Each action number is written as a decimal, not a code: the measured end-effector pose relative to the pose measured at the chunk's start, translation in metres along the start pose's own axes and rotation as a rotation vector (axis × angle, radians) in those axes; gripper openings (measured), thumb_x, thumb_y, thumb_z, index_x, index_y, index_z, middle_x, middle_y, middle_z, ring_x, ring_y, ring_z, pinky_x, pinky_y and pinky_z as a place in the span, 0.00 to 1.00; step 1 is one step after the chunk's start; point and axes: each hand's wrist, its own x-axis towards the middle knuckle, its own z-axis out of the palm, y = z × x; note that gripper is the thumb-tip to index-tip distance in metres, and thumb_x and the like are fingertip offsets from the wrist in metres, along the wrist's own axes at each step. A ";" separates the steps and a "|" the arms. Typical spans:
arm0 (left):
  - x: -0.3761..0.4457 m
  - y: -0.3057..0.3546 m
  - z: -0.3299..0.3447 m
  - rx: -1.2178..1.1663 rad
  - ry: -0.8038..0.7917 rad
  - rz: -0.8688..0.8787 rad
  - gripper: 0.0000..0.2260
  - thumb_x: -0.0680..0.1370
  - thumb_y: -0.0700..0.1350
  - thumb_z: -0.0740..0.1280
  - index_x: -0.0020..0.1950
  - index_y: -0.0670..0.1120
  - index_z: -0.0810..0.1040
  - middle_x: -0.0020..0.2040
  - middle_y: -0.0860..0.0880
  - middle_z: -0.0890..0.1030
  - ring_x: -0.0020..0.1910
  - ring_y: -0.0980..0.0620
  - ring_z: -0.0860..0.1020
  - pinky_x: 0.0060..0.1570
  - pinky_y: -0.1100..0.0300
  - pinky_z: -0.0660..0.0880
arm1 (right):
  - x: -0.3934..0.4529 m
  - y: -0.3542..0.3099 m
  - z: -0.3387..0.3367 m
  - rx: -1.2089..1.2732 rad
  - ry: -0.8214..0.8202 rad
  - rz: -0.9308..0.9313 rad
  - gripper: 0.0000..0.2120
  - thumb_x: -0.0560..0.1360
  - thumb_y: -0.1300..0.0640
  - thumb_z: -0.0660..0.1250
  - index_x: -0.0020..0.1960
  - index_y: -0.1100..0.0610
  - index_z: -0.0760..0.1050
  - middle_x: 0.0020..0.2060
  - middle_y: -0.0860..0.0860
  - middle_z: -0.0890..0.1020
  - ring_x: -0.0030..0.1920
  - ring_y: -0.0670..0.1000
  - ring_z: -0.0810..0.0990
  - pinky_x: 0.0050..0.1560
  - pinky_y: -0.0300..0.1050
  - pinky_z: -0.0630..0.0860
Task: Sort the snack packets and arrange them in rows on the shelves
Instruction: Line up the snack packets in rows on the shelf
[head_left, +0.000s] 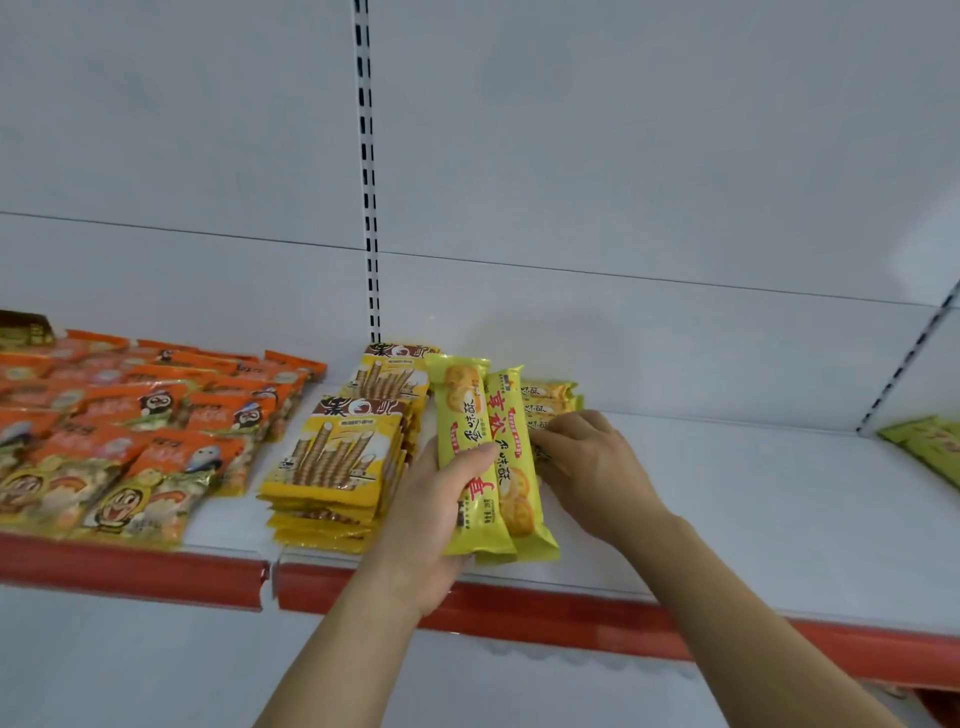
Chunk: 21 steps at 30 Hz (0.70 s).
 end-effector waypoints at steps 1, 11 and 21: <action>0.000 0.000 0.000 -0.004 -0.010 -0.013 0.18 0.80 0.43 0.67 0.70 0.49 0.78 0.61 0.38 0.84 0.61 0.34 0.82 0.64 0.34 0.76 | 0.001 -0.002 0.001 0.004 0.001 -0.001 0.20 0.75 0.45 0.59 0.60 0.49 0.82 0.50 0.50 0.83 0.53 0.60 0.78 0.48 0.58 0.80; -0.002 -0.001 0.003 0.058 -0.093 -0.051 0.20 0.79 0.46 0.68 0.71 0.52 0.77 0.62 0.37 0.84 0.60 0.34 0.83 0.57 0.40 0.79 | -0.022 -0.011 -0.051 0.645 0.108 0.374 0.16 0.81 0.52 0.65 0.69 0.46 0.75 0.56 0.41 0.83 0.54 0.40 0.81 0.53 0.32 0.73; -0.004 0.002 0.015 0.102 -0.140 -0.047 0.18 0.80 0.42 0.67 0.70 0.51 0.78 0.61 0.42 0.85 0.59 0.40 0.84 0.55 0.43 0.81 | -0.016 -0.021 -0.073 1.108 -0.012 0.525 0.36 0.75 0.53 0.75 0.76 0.41 0.59 0.50 0.49 0.86 0.48 0.50 0.86 0.48 0.45 0.81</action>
